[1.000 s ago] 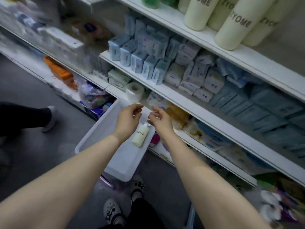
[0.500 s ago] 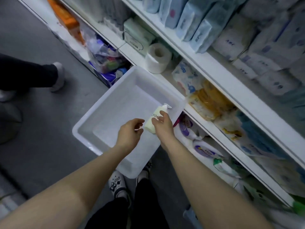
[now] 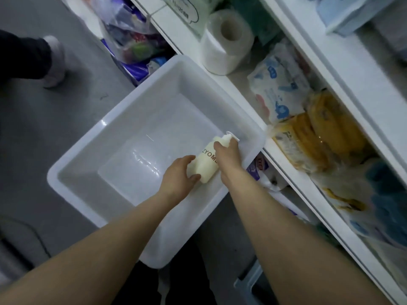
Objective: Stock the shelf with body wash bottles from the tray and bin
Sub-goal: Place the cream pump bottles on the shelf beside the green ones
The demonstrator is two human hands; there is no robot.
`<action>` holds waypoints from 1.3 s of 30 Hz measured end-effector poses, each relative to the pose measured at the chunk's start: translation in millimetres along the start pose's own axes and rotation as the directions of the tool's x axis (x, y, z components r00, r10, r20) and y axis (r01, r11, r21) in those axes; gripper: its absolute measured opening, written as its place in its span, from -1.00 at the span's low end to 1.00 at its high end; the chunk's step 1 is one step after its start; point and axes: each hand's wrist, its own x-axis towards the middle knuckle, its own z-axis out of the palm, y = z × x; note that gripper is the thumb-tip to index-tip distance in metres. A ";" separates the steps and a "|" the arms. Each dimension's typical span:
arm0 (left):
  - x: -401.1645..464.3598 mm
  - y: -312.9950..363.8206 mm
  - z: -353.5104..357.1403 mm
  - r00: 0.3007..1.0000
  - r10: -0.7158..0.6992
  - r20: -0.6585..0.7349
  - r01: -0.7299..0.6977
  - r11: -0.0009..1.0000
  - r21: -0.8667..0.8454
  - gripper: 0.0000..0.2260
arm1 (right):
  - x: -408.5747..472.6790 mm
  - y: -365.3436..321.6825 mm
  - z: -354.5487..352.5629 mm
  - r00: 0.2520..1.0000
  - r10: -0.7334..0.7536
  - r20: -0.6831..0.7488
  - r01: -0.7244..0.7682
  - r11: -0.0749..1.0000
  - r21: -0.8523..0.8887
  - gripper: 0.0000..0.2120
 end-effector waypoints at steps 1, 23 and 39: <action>3.8 -0.7 2.1 1.000 -0.013 0.013 0.013 1.000 -0.003 -0.47 | 4.1 4.4 2.7 1.000 -0.002 -0.017 0.002 1.000 -0.003 -0.31; 13.0 -21.2 -8.6 0.978 -0.199 0.063 0.202 0.979 -0.036 -0.36 | 3.0 33.0 37.9 0.966 0.154 0.209 -0.174 0.981 0.081 -0.41; -120.4 51.0 -96.1 0.968 0.039 0.247 0.003 0.986 -0.166 -0.48 | -157.0 1.0 -41.2 0.939 -0.095 0.332 -0.025 0.940 0.340 -0.38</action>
